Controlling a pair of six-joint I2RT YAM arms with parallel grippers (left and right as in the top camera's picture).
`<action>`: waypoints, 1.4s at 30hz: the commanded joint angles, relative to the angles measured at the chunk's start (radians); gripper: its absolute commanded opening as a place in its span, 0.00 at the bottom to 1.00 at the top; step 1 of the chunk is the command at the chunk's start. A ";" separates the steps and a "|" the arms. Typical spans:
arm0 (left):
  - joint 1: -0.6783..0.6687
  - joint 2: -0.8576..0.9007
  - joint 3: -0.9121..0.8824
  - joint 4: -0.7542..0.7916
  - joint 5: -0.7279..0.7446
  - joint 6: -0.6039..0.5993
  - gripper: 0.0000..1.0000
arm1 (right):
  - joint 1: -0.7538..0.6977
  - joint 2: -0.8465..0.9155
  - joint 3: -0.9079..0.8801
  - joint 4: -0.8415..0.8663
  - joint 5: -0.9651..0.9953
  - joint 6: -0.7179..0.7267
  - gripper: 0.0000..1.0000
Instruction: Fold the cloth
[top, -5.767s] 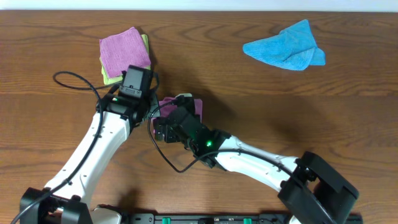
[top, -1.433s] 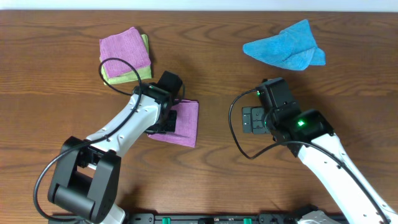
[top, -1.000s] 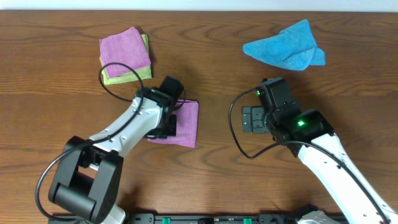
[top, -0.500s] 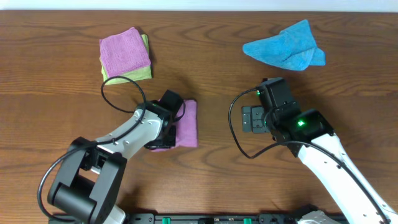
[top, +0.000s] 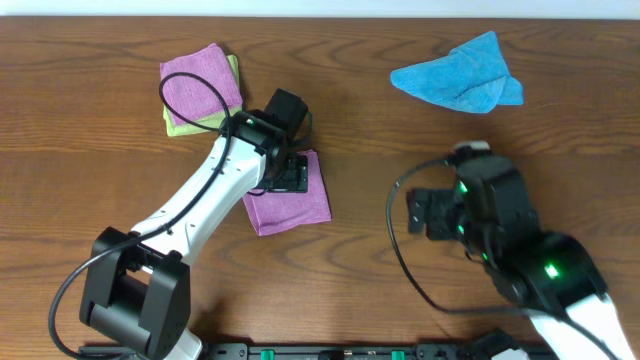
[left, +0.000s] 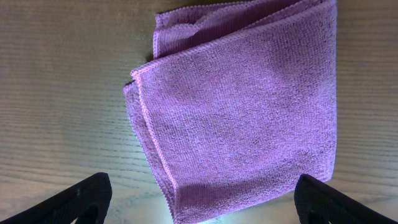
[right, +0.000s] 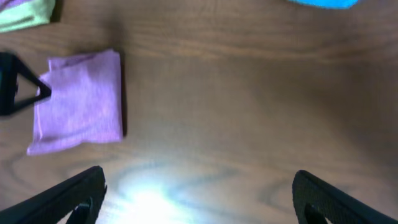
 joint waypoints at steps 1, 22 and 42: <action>-0.001 0.003 0.015 -0.015 -0.008 0.023 0.95 | 0.041 -0.089 -0.040 -0.018 0.008 0.047 0.95; -0.003 0.003 0.015 -0.039 0.053 0.056 0.95 | 0.065 -0.735 -0.449 -0.017 0.443 0.176 0.99; -0.003 0.003 0.015 -0.005 0.064 0.052 0.95 | -0.291 -0.763 -0.449 -0.065 0.438 0.176 0.99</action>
